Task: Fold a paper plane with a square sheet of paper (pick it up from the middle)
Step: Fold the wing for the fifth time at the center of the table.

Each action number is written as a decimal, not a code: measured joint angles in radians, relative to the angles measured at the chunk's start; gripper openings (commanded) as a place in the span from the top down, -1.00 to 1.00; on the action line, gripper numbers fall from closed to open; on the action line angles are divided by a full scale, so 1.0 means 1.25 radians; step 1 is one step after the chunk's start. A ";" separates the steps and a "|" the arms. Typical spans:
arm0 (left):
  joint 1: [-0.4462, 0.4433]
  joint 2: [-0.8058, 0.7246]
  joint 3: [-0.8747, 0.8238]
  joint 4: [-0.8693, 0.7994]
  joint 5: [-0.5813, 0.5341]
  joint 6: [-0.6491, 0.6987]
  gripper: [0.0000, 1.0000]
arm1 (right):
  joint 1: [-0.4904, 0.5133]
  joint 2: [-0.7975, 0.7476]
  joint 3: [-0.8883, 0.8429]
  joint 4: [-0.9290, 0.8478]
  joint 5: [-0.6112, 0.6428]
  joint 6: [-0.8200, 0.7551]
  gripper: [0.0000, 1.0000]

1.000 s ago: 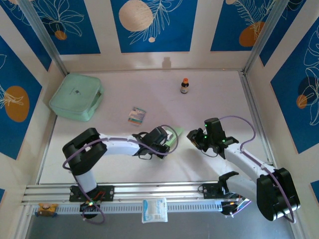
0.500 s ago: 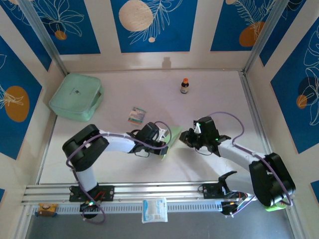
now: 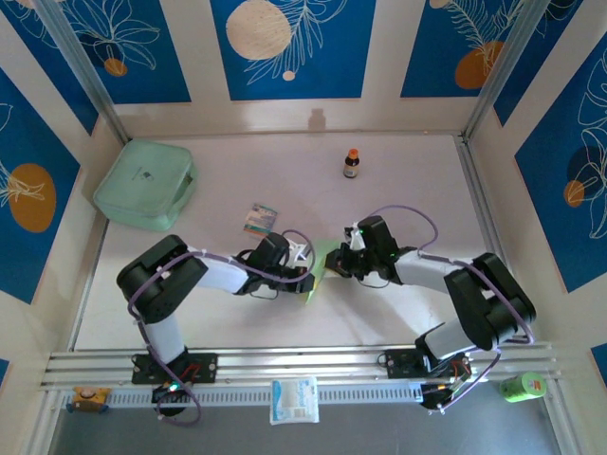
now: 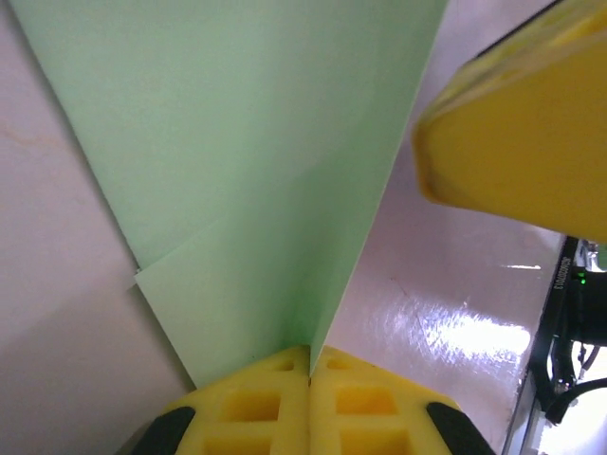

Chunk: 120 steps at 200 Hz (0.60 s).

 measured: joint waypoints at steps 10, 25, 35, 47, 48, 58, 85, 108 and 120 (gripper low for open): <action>0.007 0.001 -0.012 0.024 0.012 -0.013 1.00 | -0.001 0.017 0.004 0.003 -0.007 0.000 0.81; 0.018 0.006 -0.027 0.060 0.029 -0.031 1.00 | -0.003 0.037 0.009 0.008 -0.015 0.000 0.81; 0.022 0.010 -0.034 0.081 0.038 -0.042 1.00 | -0.005 0.048 0.013 0.011 -0.023 0.000 0.81; 0.027 0.012 -0.041 0.098 0.047 -0.054 1.00 | -0.008 0.059 0.018 0.017 -0.034 -0.001 0.81; 0.028 0.013 -0.041 0.099 0.048 -0.055 1.00 | -0.008 0.061 0.019 0.018 -0.034 -0.001 0.81; 0.033 0.018 -0.043 0.110 0.057 -0.067 1.00 | -0.010 0.069 0.026 0.025 -0.043 -0.003 0.81; 0.041 0.027 -0.048 0.135 0.075 -0.093 1.00 | -0.010 0.092 0.045 0.047 -0.066 -0.009 0.81; 0.046 0.033 -0.050 0.146 0.086 -0.112 1.00 | -0.011 0.123 0.065 0.060 -0.085 -0.012 0.82; 0.049 0.035 -0.051 0.151 0.089 -0.122 1.00 | -0.013 0.139 0.073 0.066 -0.092 -0.012 0.82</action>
